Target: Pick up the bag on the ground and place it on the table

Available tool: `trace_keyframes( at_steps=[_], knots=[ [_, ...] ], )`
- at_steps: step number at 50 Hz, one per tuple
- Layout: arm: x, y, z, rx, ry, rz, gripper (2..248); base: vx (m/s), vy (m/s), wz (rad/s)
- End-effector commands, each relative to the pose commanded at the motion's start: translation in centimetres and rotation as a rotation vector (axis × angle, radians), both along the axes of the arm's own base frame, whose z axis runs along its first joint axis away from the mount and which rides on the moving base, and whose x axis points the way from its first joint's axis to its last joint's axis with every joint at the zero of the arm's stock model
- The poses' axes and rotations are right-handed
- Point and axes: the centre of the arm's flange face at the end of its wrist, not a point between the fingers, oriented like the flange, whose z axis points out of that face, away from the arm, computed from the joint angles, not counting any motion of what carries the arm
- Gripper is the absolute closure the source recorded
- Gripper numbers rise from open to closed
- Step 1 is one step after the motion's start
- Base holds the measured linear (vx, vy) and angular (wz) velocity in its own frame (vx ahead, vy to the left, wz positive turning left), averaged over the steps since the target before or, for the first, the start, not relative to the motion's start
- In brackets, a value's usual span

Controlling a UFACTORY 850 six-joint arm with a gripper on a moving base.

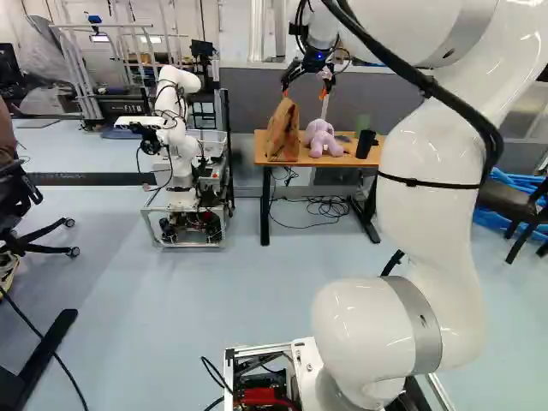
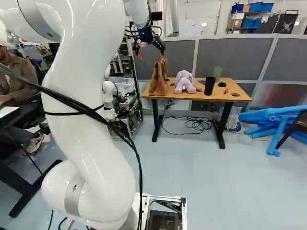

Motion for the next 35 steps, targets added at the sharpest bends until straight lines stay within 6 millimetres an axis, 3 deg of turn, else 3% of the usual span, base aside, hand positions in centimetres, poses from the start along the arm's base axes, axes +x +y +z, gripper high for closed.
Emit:
trace_keyframes(
  at_steps=[35],
  knots=[
    [-3.5,0.9,-7.7,-0.012,-0.129,0.01,3,0.0,0.0,0.0]
  ],
)
